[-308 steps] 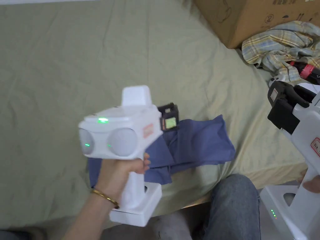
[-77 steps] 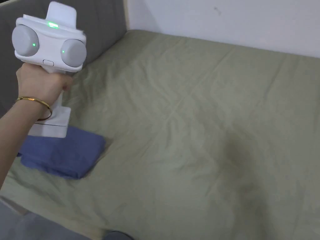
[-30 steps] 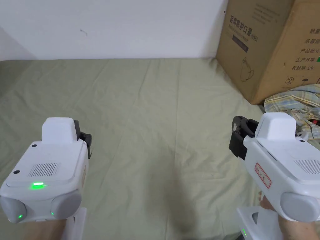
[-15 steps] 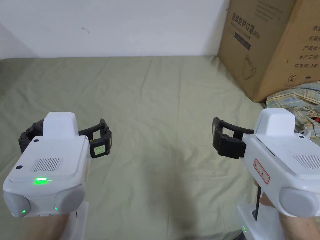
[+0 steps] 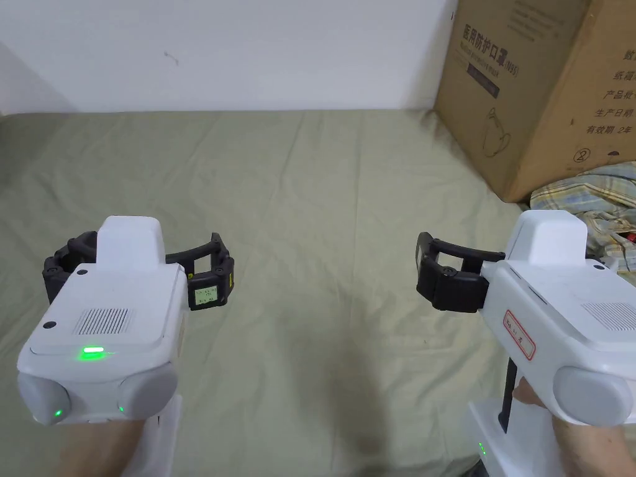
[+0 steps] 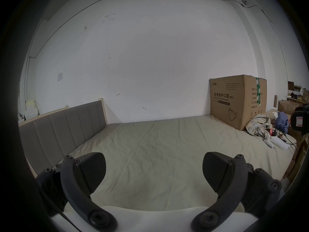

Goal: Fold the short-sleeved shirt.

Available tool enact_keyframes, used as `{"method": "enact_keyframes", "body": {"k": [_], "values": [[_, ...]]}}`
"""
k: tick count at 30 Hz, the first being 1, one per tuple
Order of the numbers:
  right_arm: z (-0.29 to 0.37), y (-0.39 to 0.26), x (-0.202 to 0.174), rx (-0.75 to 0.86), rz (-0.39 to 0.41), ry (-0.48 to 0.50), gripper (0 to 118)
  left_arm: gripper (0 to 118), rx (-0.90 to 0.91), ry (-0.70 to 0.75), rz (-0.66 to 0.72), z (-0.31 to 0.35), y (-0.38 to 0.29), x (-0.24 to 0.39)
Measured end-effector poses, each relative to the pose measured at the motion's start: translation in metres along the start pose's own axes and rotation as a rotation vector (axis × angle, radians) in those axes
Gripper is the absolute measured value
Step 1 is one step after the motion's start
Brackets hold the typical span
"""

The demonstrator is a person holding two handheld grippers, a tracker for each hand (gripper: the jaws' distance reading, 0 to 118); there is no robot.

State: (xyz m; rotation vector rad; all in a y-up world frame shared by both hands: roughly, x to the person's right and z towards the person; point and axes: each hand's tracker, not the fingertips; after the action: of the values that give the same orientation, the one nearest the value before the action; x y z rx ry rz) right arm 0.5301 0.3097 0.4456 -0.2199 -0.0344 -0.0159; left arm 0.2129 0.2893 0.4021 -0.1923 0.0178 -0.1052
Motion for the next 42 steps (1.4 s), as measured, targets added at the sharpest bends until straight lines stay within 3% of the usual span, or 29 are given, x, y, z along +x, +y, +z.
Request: {"method": "enact_keyframes", "body": {"k": [42], "values": [[-0.001, -0.0052, -0.0038, -0.006, 0.007, 0.008, 118, 118, 0.003, -0.02, 0.012, 0.003, -0.0069, -0.0001]]}}
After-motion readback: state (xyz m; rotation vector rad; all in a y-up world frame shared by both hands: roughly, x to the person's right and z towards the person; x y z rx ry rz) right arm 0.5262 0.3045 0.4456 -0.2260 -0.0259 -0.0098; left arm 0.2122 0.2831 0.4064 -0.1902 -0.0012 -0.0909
